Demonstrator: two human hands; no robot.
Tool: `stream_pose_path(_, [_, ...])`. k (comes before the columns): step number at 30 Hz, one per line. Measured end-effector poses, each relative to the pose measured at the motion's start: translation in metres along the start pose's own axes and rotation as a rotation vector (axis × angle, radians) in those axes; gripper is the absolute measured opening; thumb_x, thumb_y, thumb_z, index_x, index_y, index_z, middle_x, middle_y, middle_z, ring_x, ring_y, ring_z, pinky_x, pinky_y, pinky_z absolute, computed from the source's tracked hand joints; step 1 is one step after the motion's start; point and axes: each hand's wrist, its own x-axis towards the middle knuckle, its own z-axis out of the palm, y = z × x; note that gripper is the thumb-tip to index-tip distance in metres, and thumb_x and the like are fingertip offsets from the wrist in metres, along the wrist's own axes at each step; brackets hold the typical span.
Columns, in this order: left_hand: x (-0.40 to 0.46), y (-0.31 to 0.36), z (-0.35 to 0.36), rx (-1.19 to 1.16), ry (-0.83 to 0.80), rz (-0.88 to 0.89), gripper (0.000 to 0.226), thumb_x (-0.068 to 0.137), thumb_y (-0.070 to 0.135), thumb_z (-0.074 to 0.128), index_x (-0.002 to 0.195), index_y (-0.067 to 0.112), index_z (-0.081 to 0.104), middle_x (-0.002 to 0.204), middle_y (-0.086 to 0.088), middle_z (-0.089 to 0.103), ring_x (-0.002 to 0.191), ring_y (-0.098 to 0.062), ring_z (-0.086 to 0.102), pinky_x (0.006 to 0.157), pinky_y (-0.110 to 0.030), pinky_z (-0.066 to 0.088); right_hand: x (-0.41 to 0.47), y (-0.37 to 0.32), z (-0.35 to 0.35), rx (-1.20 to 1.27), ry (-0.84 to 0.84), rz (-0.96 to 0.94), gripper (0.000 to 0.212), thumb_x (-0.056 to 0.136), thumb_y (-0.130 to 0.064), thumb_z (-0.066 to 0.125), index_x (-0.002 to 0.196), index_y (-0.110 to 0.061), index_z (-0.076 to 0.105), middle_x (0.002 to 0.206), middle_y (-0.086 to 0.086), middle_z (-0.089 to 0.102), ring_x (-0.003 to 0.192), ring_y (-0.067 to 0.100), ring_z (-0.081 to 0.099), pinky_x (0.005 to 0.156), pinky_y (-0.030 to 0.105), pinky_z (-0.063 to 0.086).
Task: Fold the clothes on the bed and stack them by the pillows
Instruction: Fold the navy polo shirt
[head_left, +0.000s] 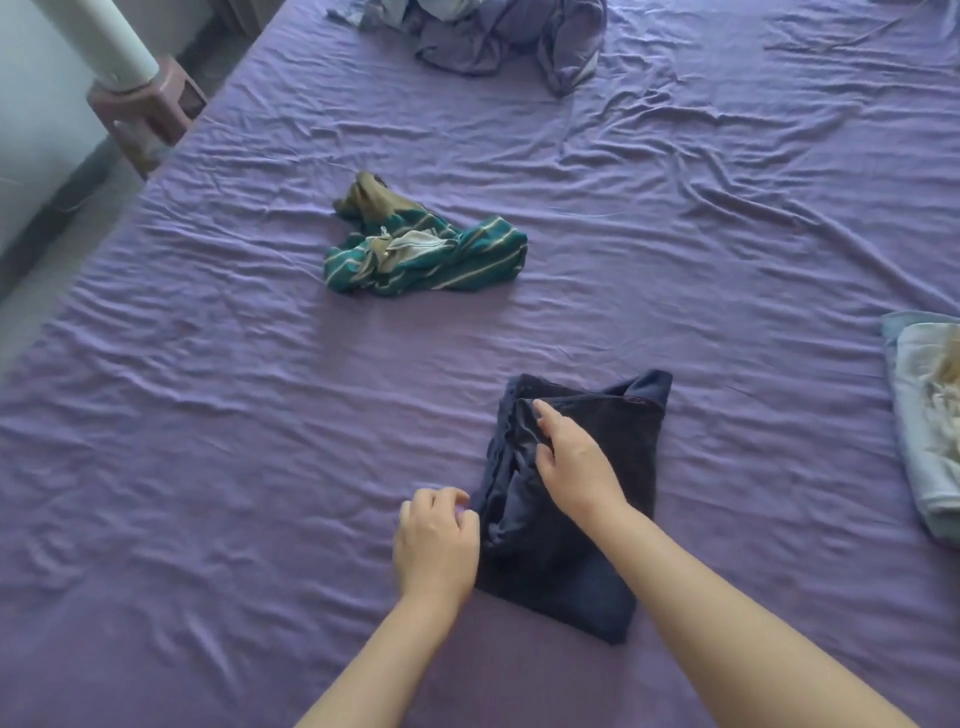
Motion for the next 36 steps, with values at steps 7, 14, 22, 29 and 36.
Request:
stream_pose_path(7, [0.036, 0.057, 0.032, 0.121, -0.246, 0.012, 0.100, 0.079, 0.073, 0.045, 0.151, 0.020, 0.000, 0.155, -0.008, 0.018, 0.142, -0.026, 0.019, 0.113, -0.043, 0.023, -0.045, 0.051, -0.004, -0.352, 0.306, 0.177, 0.061, 0.083, -0.009, 0.065, 0.139, -0.007, 0.042, 0.146, 0.018, 0.037, 0.135, 0.034, 0.035, 0.105, 0.046, 0.034])
stream_pose_path(14, [0.070, 0.057, 0.041, -0.024, -0.290, -0.186, 0.095, 0.081, 0.057, 0.060, 0.149, 0.013, 0.011, 0.142, -0.013, 0.037, 0.127, -0.031, 0.043, 0.103, -0.042, 0.038, -0.054, 0.064, 0.007, -0.242, 0.239, 0.561, 0.068, 0.096, -0.034, 0.046, 0.150, -0.015, 0.008, 0.144, 0.006, 0.037, 0.128, 0.026, 0.038, 0.097, 0.041, 0.036])
stream_pose_path(22, [0.051, 0.057, 0.038, -0.281, -0.262, -0.100, 0.045, 0.086, 0.055, 0.056, 0.100, 0.012, 0.055, 0.101, -0.004, 0.064, 0.098, -0.027, 0.058, 0.084, -0.039, 0.047, -0.065, 0.063, -0.009, 0.186, 0.377, 0.496, 0.070, 0.093, -0.018, 0.055, 0.150, -0.022, 0.015, 0.135, 0.007, 0.050, 0.124, 0.025, 0.046, 0.095, 0.036, 0.041])
stream_pose_path(29, [0.008, 0.084, 0.025, -0.535, -0.221, 0.079, 0.012, 0.091, 0.042, 0.057, 0.098, 0.033, 0.059, 0.098, 0.018, 0.065, 0.097, -0.009, 0.060, 0.081, -0.028, 0.043, -0.079, 0.069, -0.048, 0.980, 0.386, 0.750, 0.022, 0.085, -0.006, 0.065, 0.104, 0.004, 0.066, 0.092, 0.014, 0.070, 0.082, 0.026, 0.064, 0.083, 0.043, 0.052])
stream_pose_path(36, [-0.038, 0.156, 0.034, -0.677, -0.248, 0.130, 0.026, 0.093, 0.040, 0.054, 0.112, 0.024, 0.061, 0.109, 0.010, 0.066, 0.105, -0.011, 0.059, 0.095, -0.034, 0.046, -0.120, 0.105, -0.129, 0.747, 0.458, 0.522, 0.010, 0.091, -0.014, 0.056, 0.093, -0.008, 0.065, 0.095, 0.014, 0.069, 0.087, 0.028, 0.064, 0.086, 0.046, 0.050])
